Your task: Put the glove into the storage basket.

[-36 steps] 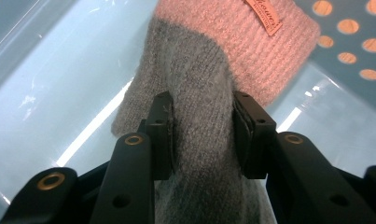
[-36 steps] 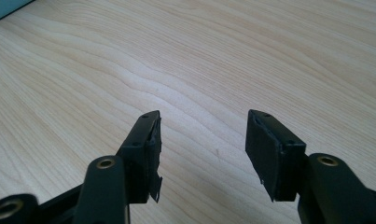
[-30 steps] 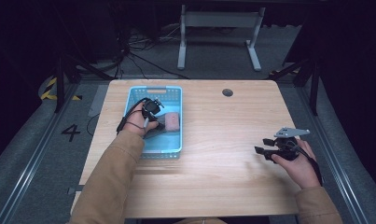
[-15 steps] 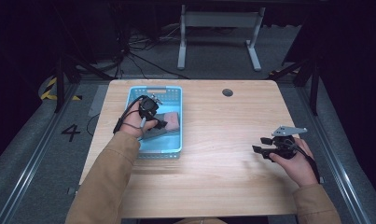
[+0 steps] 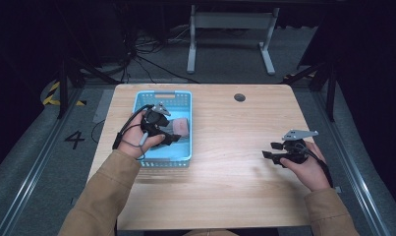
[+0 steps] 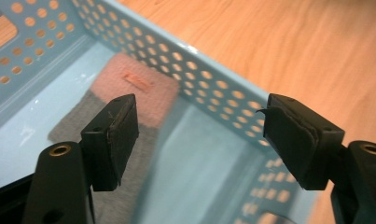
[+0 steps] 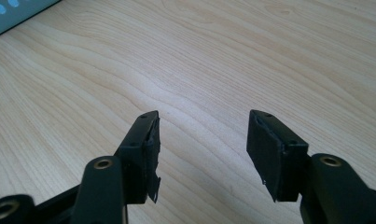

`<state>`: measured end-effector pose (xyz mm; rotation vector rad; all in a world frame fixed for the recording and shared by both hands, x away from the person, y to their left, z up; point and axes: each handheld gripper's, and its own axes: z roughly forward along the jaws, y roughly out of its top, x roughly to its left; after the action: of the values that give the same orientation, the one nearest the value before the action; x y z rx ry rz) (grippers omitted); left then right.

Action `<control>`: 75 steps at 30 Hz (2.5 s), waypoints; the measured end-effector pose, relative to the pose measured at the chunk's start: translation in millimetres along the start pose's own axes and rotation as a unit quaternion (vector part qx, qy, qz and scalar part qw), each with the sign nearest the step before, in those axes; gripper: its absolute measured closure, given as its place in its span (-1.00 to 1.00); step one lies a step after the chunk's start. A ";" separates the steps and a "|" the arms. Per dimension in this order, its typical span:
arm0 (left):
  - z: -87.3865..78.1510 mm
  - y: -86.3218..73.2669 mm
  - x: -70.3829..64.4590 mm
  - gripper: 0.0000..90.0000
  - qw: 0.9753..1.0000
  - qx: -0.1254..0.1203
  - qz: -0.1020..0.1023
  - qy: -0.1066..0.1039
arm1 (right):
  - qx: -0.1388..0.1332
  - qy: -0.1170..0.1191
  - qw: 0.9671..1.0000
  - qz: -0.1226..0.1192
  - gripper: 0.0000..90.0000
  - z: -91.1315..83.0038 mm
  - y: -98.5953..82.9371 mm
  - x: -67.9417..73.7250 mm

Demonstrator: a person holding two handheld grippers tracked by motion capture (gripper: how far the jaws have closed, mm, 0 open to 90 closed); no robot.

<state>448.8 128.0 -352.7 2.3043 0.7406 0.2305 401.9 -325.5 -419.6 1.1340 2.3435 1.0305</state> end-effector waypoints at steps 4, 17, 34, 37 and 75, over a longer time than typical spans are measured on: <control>-8.7 -2.8 -15.6 -0.41 1.000 -0.008 0.007 -0.009 | 0.002 0.003 1.000 -0.001 0.01 2.3 2.5 -0.6; -21.5 -15.8 -45.8 -0.41 1.000 -0.028 -0.001 -0.007 | 0.004 0.008 1.000 -0.002 0.01 7.0 5.3 -1.5; -11.1 -63.5 -96.7 -0.39 0.998 -0.059 -0.025 -0.009 | 0.007 0.009 1.000 -0.001 0.00 9.1 4.9 -2.1; -7.7 -70.5 -102.0 -0.40 0.998 -0.062 -0.026 -0.004 | 0.007 0.010 1.000 0.000 0.00 9.5 5.0 -2.0; 54.6 -115.2 -114.9 -0.42 0.999 -0.045 -0.023 0.018 | -0.001 -0.003 1.000 0.006 -0.03 24.7 -11.0 -10.6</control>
<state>322.5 100.2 -465.5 2.2015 0.7842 0.2784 416.7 -327.0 -444.5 1.1500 2.3336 1.0324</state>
